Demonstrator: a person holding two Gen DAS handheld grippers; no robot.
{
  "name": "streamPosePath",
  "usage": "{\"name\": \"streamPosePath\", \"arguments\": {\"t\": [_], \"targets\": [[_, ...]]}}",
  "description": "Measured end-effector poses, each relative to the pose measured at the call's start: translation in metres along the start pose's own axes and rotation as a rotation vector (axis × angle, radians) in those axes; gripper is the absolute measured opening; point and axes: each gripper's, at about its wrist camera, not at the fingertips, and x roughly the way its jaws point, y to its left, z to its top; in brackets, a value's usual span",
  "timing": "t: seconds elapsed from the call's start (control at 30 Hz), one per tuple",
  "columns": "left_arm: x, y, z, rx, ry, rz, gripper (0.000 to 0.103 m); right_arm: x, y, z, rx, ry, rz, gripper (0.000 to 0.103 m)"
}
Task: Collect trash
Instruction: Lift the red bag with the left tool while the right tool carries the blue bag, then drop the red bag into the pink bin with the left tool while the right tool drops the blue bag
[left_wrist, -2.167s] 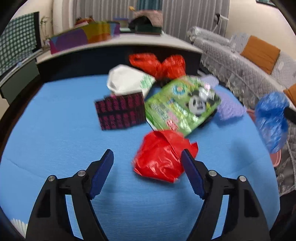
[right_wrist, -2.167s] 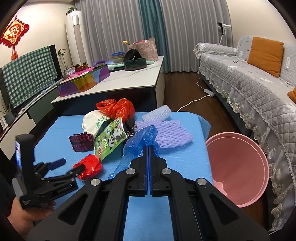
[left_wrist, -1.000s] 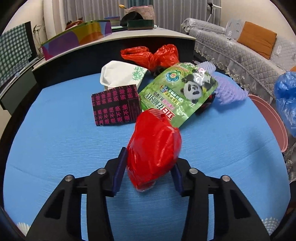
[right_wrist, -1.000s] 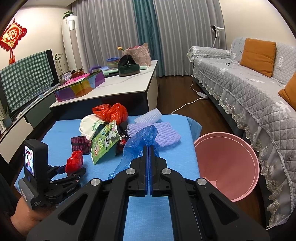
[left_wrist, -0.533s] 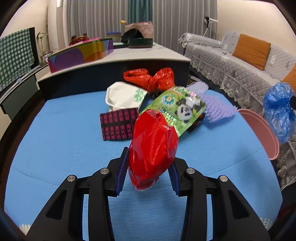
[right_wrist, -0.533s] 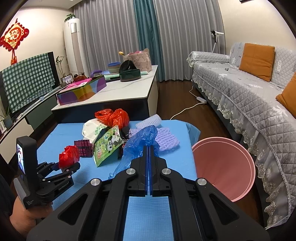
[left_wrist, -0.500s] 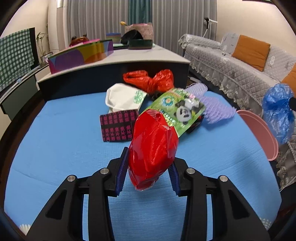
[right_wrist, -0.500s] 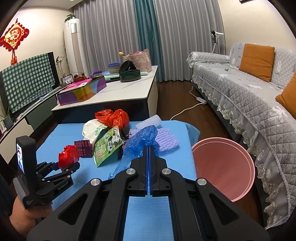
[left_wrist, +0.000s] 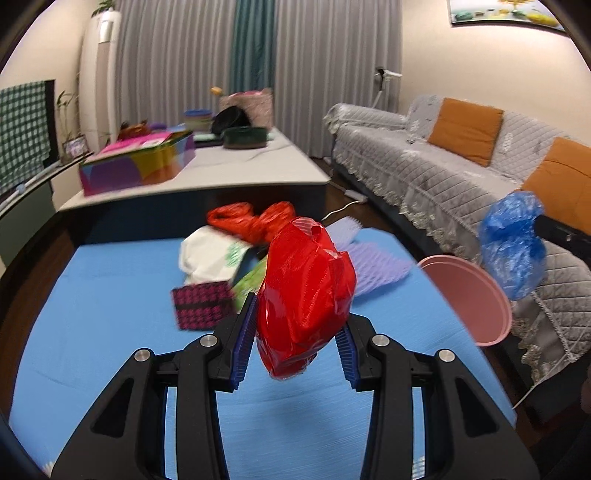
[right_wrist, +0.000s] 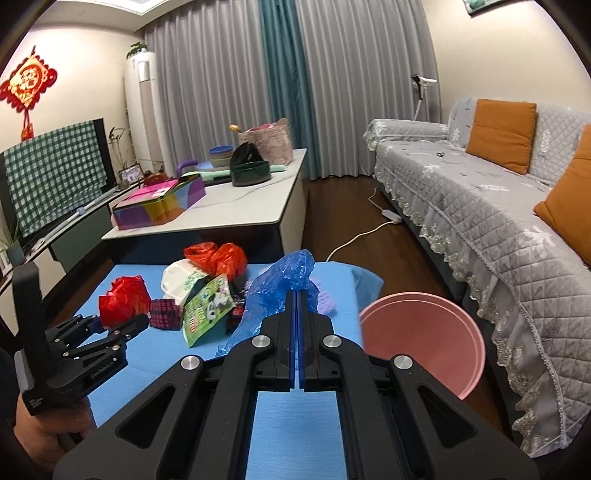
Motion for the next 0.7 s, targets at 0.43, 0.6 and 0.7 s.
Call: {"name": "streamPosePath", "arguments": {"t": [0.43, 0.6, 0.7], "targets": [[0.004, -0.079, 0.033, 0.075, -0.038, -0.174, 0.04, -0.029, -0.081, 0.036, 0.014, -0.041, -0.101, 0.001], [0.018, -0.113, 0.042, 0.114, -0.049, -0.23, 0.04, -0.024, -0.12, 0.05, 0.014, -0.049, -0.151, 0.001], [0.032, -0.131, 0.046, 0.135, -0.046, -0.255, 0.04, -0.013, -0.145, 0.049, 0.053, -0.052, -0.168, 0.001]]}}
